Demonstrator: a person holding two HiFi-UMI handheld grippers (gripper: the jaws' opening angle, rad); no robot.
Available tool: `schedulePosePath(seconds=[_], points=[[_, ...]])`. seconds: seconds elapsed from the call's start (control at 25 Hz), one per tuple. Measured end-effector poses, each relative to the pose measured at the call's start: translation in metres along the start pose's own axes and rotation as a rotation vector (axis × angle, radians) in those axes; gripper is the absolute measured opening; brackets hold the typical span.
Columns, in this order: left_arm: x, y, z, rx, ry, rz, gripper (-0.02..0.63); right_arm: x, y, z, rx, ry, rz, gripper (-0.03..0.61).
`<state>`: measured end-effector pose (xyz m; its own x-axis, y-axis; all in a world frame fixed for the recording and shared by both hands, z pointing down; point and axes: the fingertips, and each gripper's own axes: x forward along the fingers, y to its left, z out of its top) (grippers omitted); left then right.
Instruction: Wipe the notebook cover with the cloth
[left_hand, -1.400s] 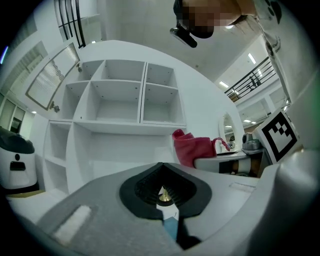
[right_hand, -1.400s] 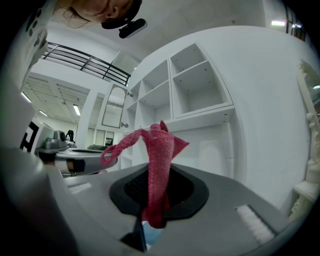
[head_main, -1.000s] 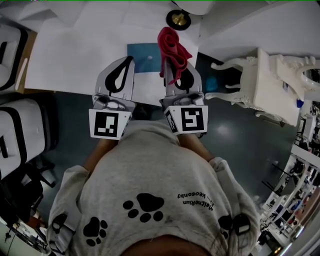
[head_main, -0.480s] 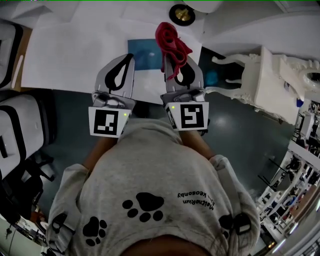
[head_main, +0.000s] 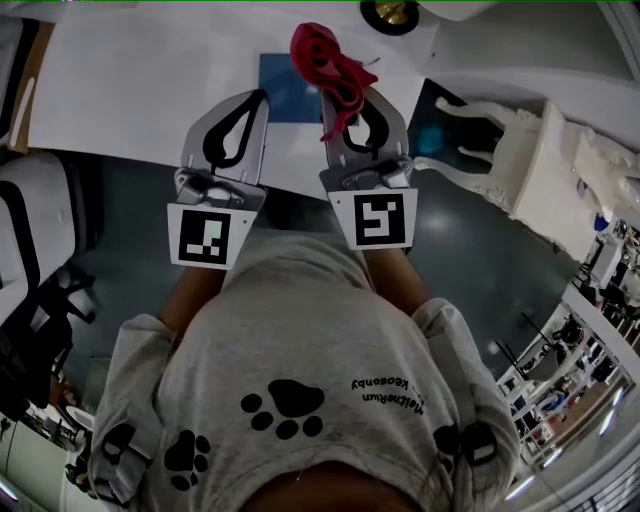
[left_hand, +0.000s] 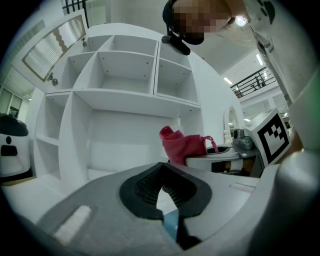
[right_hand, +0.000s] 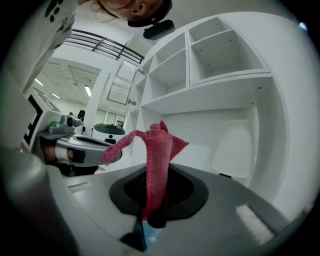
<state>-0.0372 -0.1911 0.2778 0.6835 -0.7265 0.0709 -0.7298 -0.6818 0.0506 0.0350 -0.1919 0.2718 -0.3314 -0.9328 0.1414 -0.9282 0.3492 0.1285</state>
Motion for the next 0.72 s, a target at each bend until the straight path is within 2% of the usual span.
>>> schedulePosePath(seconds=[0.24, 0.36, 0.72], points=[[-0.002, 0.004, -0.021, 0.013, 0.027, 0.024, 0.002, 0.014, 0.007, -0.020, -0.041, 0.021, 0.065, 0.048], [-0.002, 0.007, -0.037, 0.015, 0.051, 0.029, 0.002, 0.022, 0.014, -0.038, -0.101, 0.065, 0.121, 0.048], [-0.002, 0.013, -0.081, -0.033, 0.104, 0.053, 0.002, 0.048, 0.030, -0.085, -0.190, 0.191, 0.267, 0.048]])
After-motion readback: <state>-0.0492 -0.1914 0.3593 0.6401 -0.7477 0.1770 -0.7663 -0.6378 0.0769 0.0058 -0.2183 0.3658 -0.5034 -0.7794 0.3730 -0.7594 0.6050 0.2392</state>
